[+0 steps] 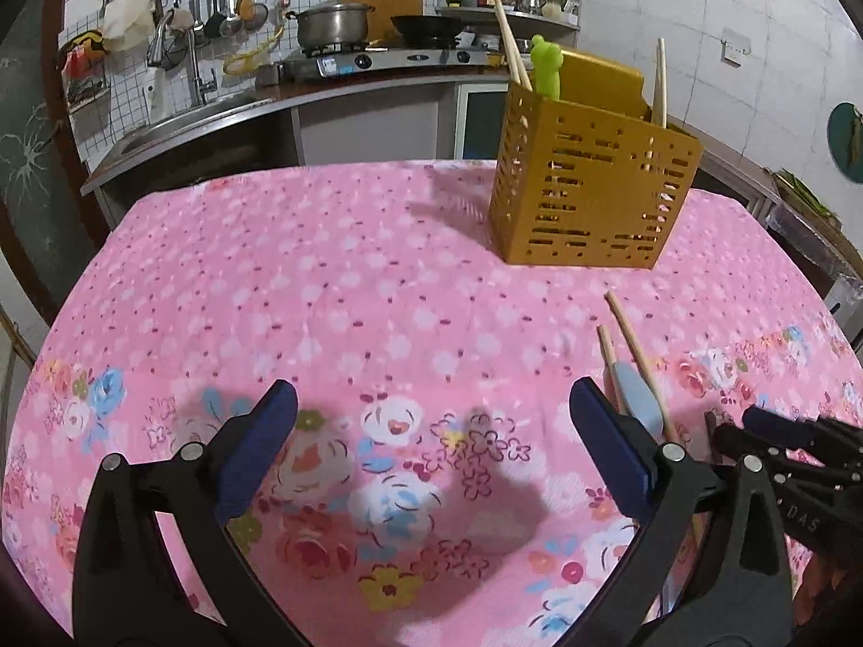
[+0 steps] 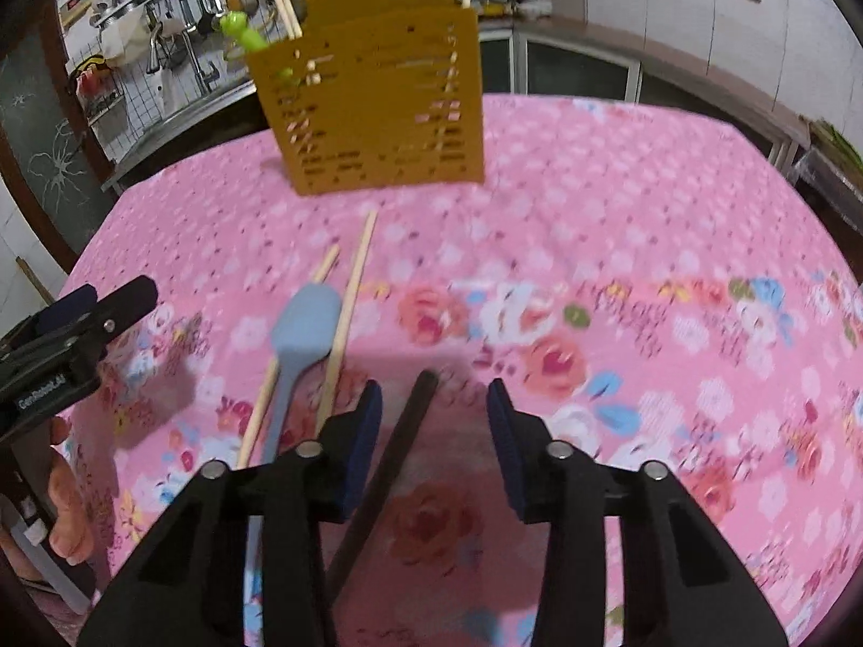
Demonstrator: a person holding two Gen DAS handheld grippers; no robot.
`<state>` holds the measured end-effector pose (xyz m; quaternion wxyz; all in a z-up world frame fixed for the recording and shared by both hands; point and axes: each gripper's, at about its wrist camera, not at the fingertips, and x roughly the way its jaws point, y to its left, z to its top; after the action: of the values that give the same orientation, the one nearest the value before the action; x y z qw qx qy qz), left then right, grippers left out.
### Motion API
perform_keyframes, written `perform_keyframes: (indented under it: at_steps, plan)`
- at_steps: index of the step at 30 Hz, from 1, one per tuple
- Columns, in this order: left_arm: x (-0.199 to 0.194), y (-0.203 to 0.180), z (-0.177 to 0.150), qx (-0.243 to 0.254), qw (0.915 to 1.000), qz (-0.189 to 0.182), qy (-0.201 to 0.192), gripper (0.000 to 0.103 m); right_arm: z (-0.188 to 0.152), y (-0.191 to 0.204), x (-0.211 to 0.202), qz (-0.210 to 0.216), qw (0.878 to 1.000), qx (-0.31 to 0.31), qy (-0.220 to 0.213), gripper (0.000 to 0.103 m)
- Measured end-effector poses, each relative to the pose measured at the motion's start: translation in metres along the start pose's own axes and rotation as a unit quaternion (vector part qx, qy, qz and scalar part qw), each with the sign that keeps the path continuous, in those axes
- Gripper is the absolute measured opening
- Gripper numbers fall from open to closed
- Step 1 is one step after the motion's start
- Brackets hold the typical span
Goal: Organize utensils
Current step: 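Move both grippers back to the spoons on the cloth, then close the right gripper on the metal spoon handle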
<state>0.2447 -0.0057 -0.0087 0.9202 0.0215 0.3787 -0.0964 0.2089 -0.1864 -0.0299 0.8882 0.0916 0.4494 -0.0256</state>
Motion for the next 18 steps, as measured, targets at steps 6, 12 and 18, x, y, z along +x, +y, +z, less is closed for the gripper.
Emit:
perform_keyframes:
  at_steps: [6,12,18]
  plan:
    - [0.000,0.001,0.000,-0.006,1.0000,0.004,0.004,0.098,-0.007,0.012,0.009,-0.019,0.999,-0.013,0.026,0.027]
    - [0.002,-0.002,0.001,-0.013,0.9997,-0.011,0.015,0.098,0.000,0.012,0.012,-0.016,0.999,-0.026,0.023,0.010]
    - [0.005,-0.017,0.000,-0.008,0.9986,-0.045,0.029,0.097,0.015,-0.019,0.014,-0.013,1.000,-0.016,0.023,0.009]
